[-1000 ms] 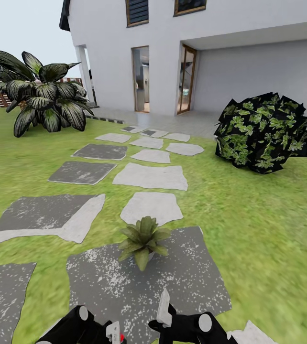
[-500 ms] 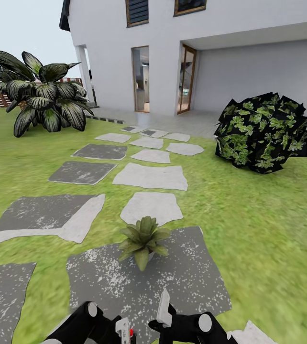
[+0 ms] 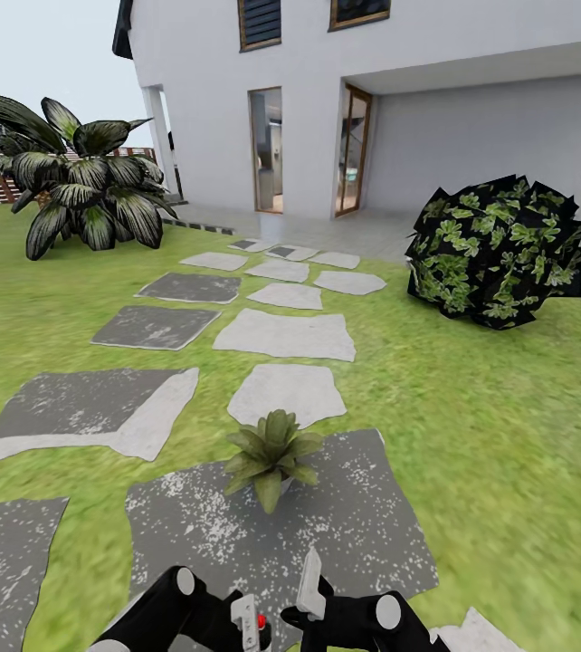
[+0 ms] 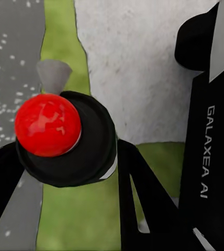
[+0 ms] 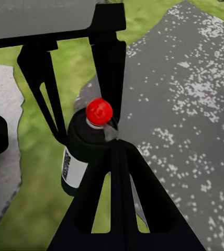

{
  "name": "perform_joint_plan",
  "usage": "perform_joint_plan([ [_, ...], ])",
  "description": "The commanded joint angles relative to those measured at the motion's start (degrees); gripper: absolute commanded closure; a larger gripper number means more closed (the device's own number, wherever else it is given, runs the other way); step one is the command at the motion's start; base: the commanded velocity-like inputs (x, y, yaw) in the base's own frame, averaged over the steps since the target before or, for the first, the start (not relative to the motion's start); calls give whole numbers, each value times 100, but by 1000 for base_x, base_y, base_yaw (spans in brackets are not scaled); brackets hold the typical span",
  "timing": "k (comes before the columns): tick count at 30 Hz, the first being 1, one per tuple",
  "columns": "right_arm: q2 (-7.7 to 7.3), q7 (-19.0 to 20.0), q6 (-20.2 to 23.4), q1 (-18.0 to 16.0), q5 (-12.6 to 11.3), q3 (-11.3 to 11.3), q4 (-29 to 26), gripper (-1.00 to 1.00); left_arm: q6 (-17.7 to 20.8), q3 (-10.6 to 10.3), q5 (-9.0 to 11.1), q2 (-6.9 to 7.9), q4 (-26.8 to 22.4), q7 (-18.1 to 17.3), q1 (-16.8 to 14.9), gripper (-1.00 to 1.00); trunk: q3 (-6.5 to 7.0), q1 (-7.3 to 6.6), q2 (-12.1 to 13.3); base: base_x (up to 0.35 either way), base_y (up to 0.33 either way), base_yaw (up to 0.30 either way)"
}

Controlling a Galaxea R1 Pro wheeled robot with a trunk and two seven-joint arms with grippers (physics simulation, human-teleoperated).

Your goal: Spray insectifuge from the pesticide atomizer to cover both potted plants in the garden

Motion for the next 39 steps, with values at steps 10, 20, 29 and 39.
perform_joint_plan([
  [10,2,-1,-45,-2,67,-5,-4,100,-213,11,-36,-33,-2,-10,-1,100,-5,-1,-2,0,0,0],
  [20,2,-4,-45,-2,68,-5,-4,100,-474,22,-33,-27,10,-18,-1,100,-5,-1,-2,0,0,0],
  [29,2,-4,-45,-2,68,-7,-4,100,-498,40,1,-60,37,-18,6,100,-5,-1,-2,0,0,0],
  [39,2,-4,-45,-2,68,-7,-4,100,-528,23,271,-102,57,-27,1,100,-5,-1,-2,0,0,0],
])
